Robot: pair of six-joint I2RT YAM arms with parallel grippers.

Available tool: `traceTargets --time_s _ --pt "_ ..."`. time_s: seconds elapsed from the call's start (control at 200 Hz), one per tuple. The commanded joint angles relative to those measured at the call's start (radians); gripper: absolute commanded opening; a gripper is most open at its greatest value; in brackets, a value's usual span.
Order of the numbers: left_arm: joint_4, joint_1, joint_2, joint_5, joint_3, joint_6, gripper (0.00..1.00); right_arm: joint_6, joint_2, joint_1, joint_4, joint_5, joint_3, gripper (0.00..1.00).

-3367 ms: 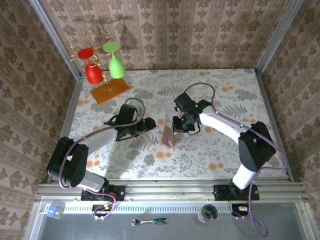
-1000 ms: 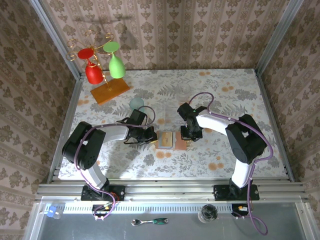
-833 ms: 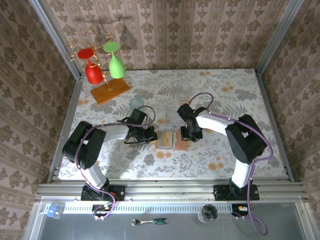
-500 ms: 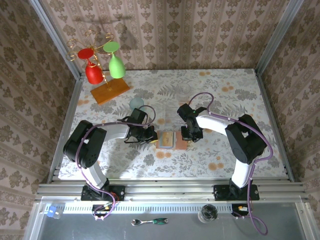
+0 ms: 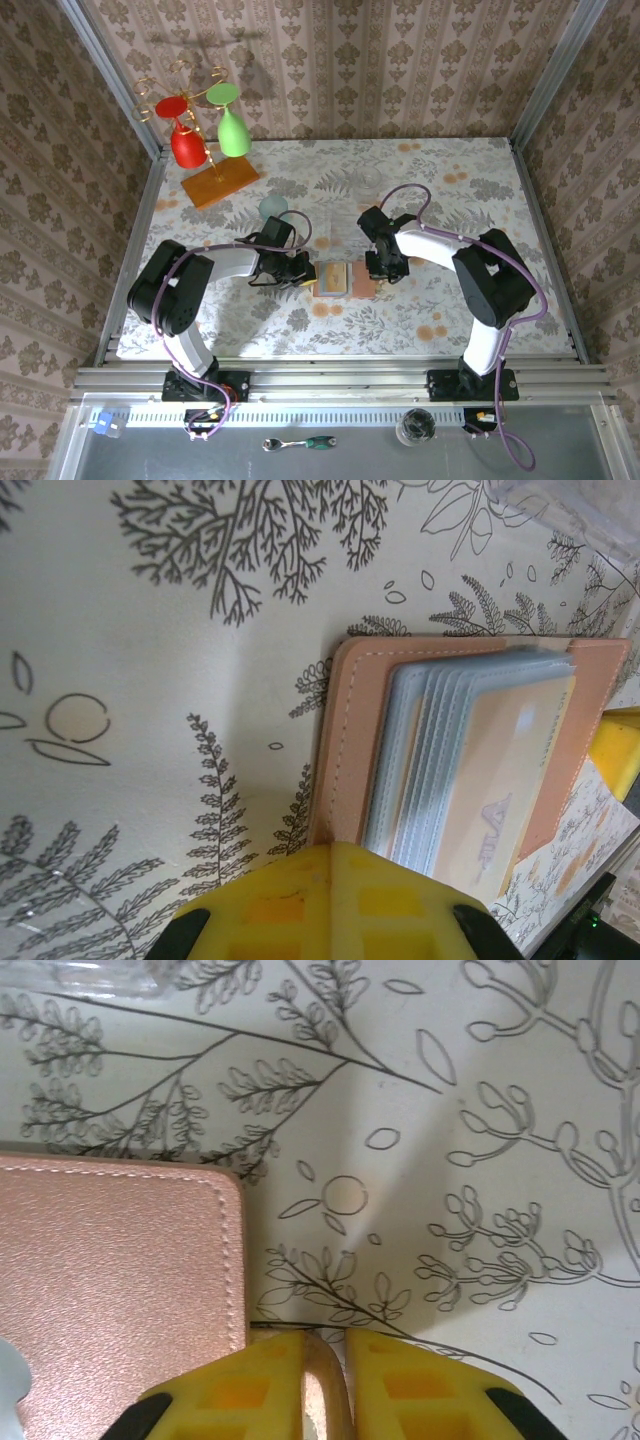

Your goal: Take the credit cards out of the card holder

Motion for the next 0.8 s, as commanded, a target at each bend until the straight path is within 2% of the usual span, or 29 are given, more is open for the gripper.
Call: traceTargets --time_s 0.0,0.395,0.795 --pt "-0.12 0.012 0.036 -0.082 -0.017 0.01 0.0 -0.004 -0.03 -0.022 -0.073 0.1 -0.031 0.22" --pt "-0.134 0.004 0.03 -0.09 -0.007 0.013 0.0 -0.003 -0.089 -0.063 -0.086 0.13 -0.084 0.38" --pt "-0.136 0.003 0.015 -0.095 -0.01 0.014 0.0 -0.002 -0.068 -0.074 -0.049 0.106 -0.115 0.39"
